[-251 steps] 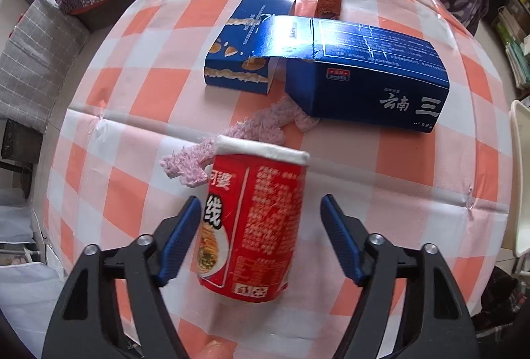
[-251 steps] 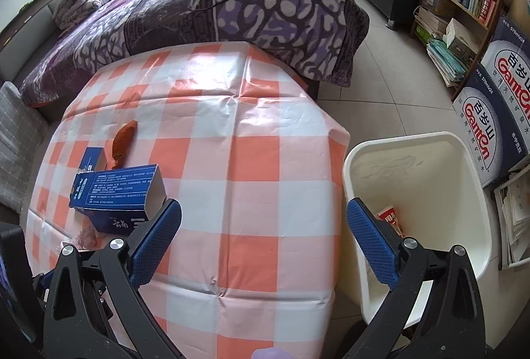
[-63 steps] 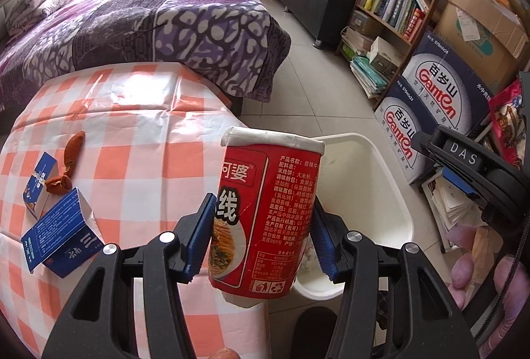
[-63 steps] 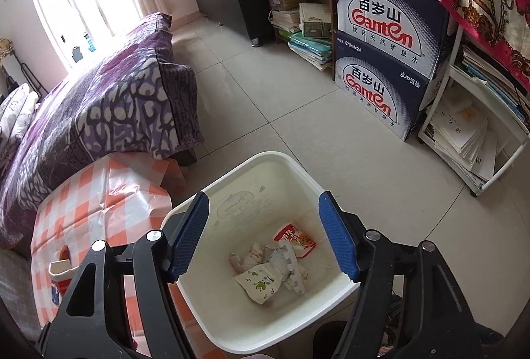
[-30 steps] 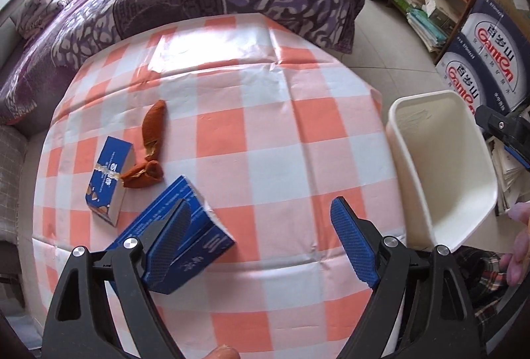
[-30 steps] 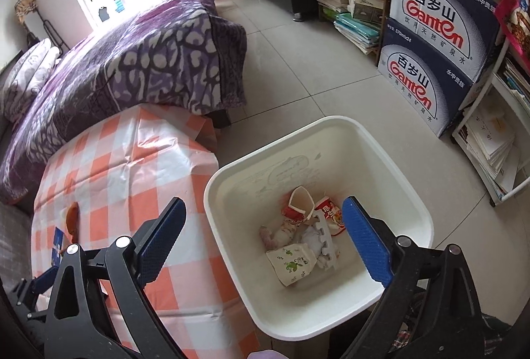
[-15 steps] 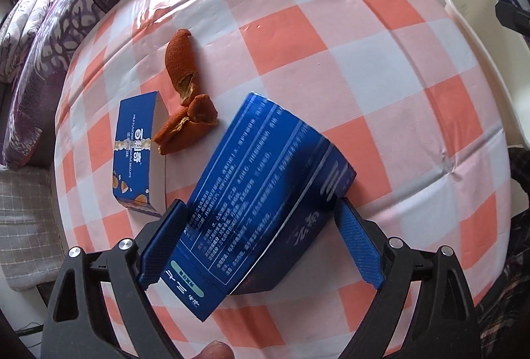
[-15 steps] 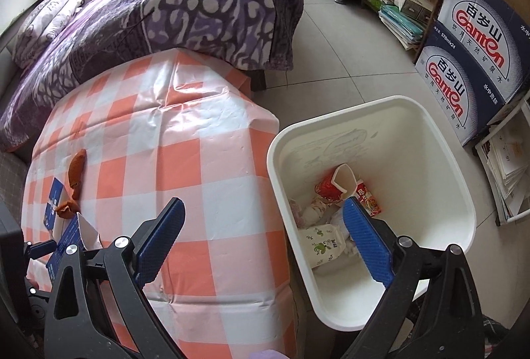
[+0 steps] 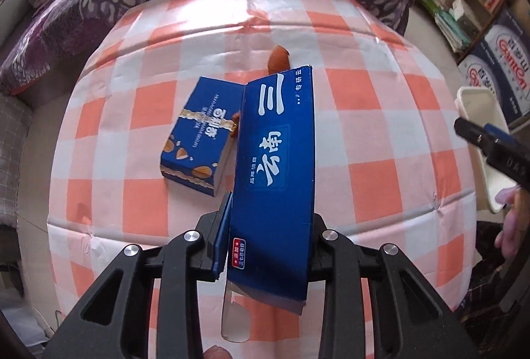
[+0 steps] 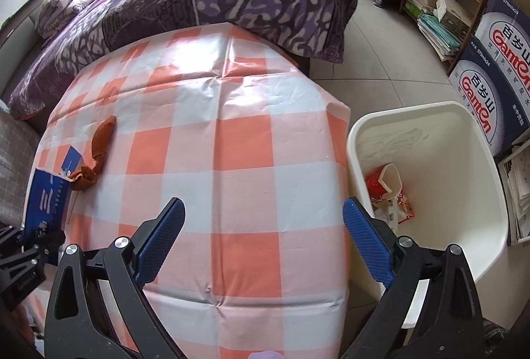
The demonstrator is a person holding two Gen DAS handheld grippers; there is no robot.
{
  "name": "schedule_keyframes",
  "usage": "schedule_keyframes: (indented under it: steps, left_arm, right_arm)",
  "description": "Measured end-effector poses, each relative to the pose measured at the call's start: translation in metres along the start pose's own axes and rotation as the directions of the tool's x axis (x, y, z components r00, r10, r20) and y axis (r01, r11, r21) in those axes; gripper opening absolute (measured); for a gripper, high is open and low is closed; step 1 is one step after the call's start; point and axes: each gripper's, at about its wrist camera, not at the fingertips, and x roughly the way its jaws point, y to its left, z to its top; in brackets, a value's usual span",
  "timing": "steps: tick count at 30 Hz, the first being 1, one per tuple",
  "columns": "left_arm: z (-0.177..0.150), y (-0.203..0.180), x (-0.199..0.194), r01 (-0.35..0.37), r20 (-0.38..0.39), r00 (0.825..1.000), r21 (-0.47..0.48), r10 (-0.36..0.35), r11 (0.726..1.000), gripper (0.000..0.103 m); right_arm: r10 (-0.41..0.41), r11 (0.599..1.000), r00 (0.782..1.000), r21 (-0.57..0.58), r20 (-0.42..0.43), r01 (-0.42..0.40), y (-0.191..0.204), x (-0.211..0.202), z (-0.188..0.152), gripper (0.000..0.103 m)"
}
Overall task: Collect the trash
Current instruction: 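Grasp the long blue box with the left tool and lift it upright, then grasp the orange peel with the right tool while the left holds the blue box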
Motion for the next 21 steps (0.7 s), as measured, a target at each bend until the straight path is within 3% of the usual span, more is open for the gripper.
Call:
schedule_keyframes:
  steps: [5,9,16,21]
  left_arm:
    - [0.008,0.035,-0.039,0.032,0.125,0.992,-0.164,-0.011,0.986,0.032]
    - [0.013,0.064,-0.058,0.053,0.185,0.983,-0.280,-0.001,0.958,0.032]
    - [0.006,0.097,-0.076,0.092,0.215,0.977,-0.407,-0.003,0.909,0.032]
    - [0.004,0.109,-0.081,0.110,0.221,0.975,-0.439,-0.012,0.892,0.032]
  right_arm:
    - [0.051,0.994,0.998,-0.100,0.036,-0.047,0.040,0.001,-0.001,0.092]
    - [0.100,0.991,0.994,-0.091,0.042,-0.096,0.068,0.007,0.006,0.091]
    - [0.132,0.991,0.990,-0.041,0.056,-0.130,0.131,0.029,0.030,0.087]
    - [0.092,0.993,0.992,-0.076,0.089,-0.085,0.163,0.049,0.040,0.083]
